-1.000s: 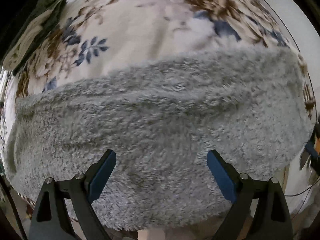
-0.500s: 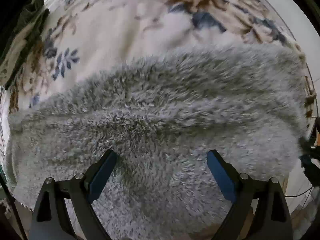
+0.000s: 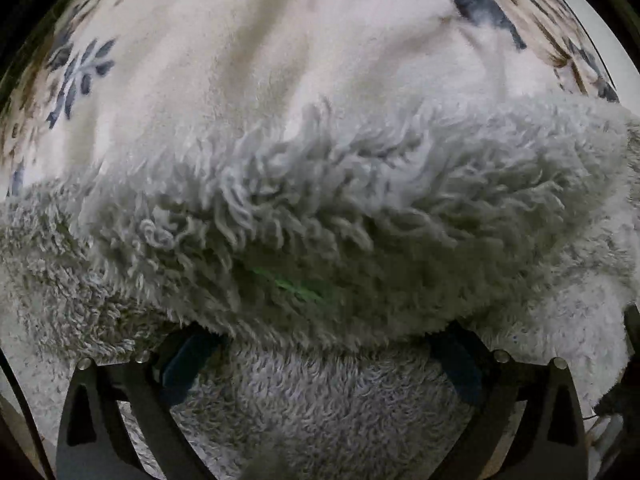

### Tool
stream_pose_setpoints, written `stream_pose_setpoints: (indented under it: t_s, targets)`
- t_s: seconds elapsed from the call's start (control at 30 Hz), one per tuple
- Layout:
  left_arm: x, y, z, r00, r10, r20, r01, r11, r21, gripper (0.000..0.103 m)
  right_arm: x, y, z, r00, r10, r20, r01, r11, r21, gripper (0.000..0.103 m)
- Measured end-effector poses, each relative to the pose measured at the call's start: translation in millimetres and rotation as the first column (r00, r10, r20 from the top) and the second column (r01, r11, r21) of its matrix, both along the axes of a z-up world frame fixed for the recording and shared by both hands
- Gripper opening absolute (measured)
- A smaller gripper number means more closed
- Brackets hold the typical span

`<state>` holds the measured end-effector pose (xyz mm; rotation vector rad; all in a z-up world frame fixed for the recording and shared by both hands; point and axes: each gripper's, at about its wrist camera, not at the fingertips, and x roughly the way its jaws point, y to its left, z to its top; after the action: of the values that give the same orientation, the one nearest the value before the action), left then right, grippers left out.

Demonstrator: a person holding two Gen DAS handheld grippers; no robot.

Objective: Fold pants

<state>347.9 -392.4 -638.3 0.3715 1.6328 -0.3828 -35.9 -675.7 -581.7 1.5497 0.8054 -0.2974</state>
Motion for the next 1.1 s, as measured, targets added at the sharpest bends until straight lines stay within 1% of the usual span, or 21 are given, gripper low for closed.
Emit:
stream_pose_setpoints:
  t_s: [0.07,0.1,0.2,0.27,0.37,0.43,0.47,0.5,0.53,0.57,0.6,0.63,0.7,0.8,0.83,0.87,0.9,0.93,1.0,1.07,1.1]
  targets:
    - [4,-13,-3,1.0,-0.006,-0.03,0.007,1.0,0.027,0.103,7,-2,-8,0.999,-0.023,0.036,0.022,1.0,0.021,0.077]
    - [6,-14,-1,0.999,-0.006,-0.034,0.007,1.0,0.027,0.103,10,-3,-9,0.997,-0.042,0.064,0.04,0.999,0.03,0.077]
    - [13,-17,11,1.0,0.015,-0.004,-0.015,1.0,-0.009,0.103,16,-4,0,0.979,-0.076,0.187,0.071,0.997,0.034,0.077]
    - [13,-17,16,1.0,0.006,0.023,-0.006,1.0,-0.017,0.103,23,-1,2,0.973,-0.065,0.222,0.06,0.998,0.03,0.077]
    - [11,-18,21,0.998,-0.011,0.058,0.012,1.0,-0.008,0.103,42,8,-10,0.984,-0.03,0.178,0.026,0.999,0.026,0.077]
    - [13,-18,23,0.997,-0.015,0.07,0.016,1.0,-0.006,0.103,56,11,-22,0.988,-0.036,0.151,0.031,0.999,0.037,0.077]
    - [9,-15,24,0.997,-0.015,0.072,0.015,1.0,-0.008,0.103,61,12,-24,0.988,-0.051,0.147,0.047,0.998,0.031,0.072]
    - [9,-13,28,0.997,-0.012,0.074,0.013,1.0,-0.014,0.103,65,12,-23,0.989,-0.058,0.137,0.057,0.998,0.011,0.061]
    - [9,-11,33,0.997,-0.007,0.08,0.009,1.0,-0.021,0.103,69,12,-21,0.992,-0.063,0.109,0.065,0.998,-0.02,0.021]
    - [7,-10,39,0.996,-0.003,0.089,0.005,1.0,-0.028,0.103,69,11,-19,0.991,-0.087,0.102,0.089,0.996,-0.021,0.017]
    - [9,-6,46,0.995,-0.001,0.099,0.004,0.999,-0.034,0.103,66,10,-17,0.987,-0.125,0.105,0.127,0.992,-0.018,0.017]
    - [-6,4,53,0.994,0.002,0.108,0.002,0.999,-0.038,0.103,64,9,-11,0.982,-0.159,0.101,0.163,0.986,-0.03,0.017]
    - [1,15,65,0.992,0.018,0.129,-0.012,0.999,-0.05,0.103,61,9,-1,0.978,-0.184,0.102,0.189,0.981,-0.037,0.017]
    - [10,43,85,0.987,0.062,0.151,-0.054,0.997,-0.06,0.103,70,18,18,0.985,-0.146,0.097,0.154,0.985,-0.074,0.017]
    - [-15,57,91,0.984,0.079,0.159,-0.069,0.995,-0.065,0.103,79,23,30,0.989,-0.115,0.093,0.126,0.986,-0.111,0.017]
    - [-9,69,97,0.982,0.097,0.163,-0.086,0.994,-0.071,0.103,85,25,39,0.992,-0.092,0.088,0.104,0.984,-0.142,0.017]
    - [8,87,103,0.979,0.119,0.165,-0.107,0.991,-0.077,0.103,96,31,54,0.996,-0.049,0.078,0.063,0.978,-0.2,0.017]
    - [8,101,107,0.976,0.136,0.167,-0.124,0.989,-0.08,0.103,105,37,66,0.997,-0.02,0.071,0.037,0.969,-0.243,0.017]
    - [9,122,114,0.97,0.174,0.168,-0.161,0.983,-0.089,0.103,124,56,94,0.998,0.035,0.057,-0.014,0.945,-0.326,0.017]
    - [6,139,124,0.964,0.206,0.17,-0.192,0.977,-0.097,0.103,145,74,123,0.996,0.085,0.034,-0.064,0.91,-0.409,0.017]
    - [5,157,128,0.958,0.229,0.174,-0.214,0.972,-0.101,0.103,158,89,136,0.993,0.114,0.019,-0.093,0.89,-0.446,0.017]
